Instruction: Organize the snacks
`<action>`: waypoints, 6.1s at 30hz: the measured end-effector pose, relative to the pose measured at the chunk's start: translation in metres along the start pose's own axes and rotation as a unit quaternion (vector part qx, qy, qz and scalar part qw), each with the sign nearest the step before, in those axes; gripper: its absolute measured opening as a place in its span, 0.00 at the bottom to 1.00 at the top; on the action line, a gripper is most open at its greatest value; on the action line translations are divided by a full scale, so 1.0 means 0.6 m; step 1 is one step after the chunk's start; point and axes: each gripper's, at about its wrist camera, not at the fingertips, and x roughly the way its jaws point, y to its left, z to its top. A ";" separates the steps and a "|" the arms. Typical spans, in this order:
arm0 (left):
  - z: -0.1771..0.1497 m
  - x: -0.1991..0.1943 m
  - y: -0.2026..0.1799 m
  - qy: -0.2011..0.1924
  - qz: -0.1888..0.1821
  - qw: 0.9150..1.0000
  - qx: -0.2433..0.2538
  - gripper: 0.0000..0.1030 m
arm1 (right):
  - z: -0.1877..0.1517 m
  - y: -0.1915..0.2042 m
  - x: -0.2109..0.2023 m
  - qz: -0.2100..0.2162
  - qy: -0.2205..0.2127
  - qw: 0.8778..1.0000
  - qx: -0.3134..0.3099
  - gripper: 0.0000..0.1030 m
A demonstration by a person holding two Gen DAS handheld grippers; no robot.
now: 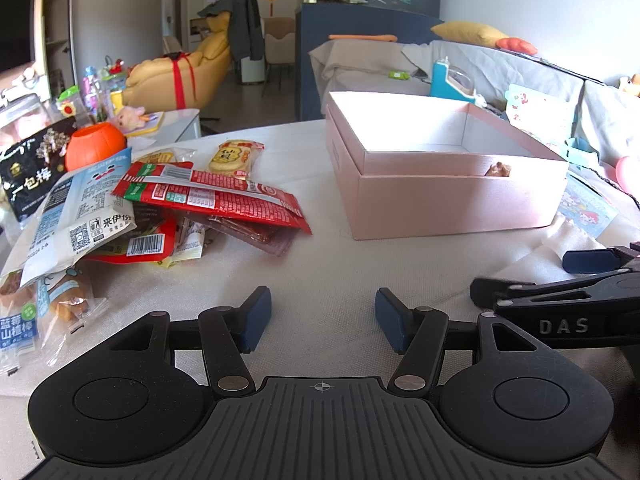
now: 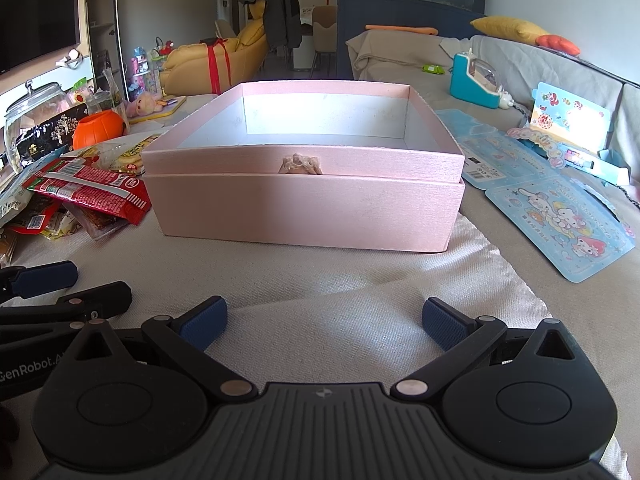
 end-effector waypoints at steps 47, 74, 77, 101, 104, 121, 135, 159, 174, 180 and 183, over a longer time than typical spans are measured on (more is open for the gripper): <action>-0.041 -0.115 0.237 0.041 0.024 0.997 -0.068 0.23 | 0.037 0.200 -0.026 0.205 0.066 0.972 -0.089 0.88; -0.066 -0.122 0.259 0.011 -0.018 0.981 -0.190 0.23 | 0.043 0.257 0.021 0.216 0.026 0.972 -0.088 0.88; -0.054 -0.119 0.289 0.002 0.022 0.971 -0.240 0.25 | 0.042 0.240 0.012 0.208 0.028 0.973 -0.092 0.89; -0.031 -0.107 0.315 0.042 0.024 0.994 -0.098 0.38 | 0.071 0.288 0.017 0.227 0.078 0.965 -0.102 0.85; -0.043 -0.117 0.289 0.063 0.022 0.996 -0.051 0.39 | 0.056 0.291 0.013 0.204 0.072 0.967 -0.132 0.76; -0.008 -0.058 0.301 0.040 0.064 0.995 -0.058 0.42 | 0.046 0.242 -0.009 0.218 0.051 0.960 -0.169 0.57; -0.063 -0.162 0.250 0.066 -0.042 0.996 -0.032 0.30 | 0.018 0.129 -0.058 0.168 0.063 0.974 -0.138 0.24; -0.047 -0.130 0.180 0.067 -0.036 0.997 -0.006 0.40 | -0.017 0.111 -0.059 0.137 0.004 0.983 -0.120 0.20; 0.260 -0.067 0.018 -0.084 -0.184 0.978 0.050 0.43 | 0.078 -0.011 -0.152 0.090 -0.068 0.992 -0.051 0.19; 0.286 0.014 0.011 -0.061 -0.174 0.983 0.008 0.41 | 0.102 -0.018 -0.142 0.070 -0.077 0.993 -0.049 0.19; 0.262 0.012 0.017 -0.050 -0.159 0.986 0.013 0.41 | 0.110 -0.018 -0.133 0.065 -0.079 0.993 -0.053 0.19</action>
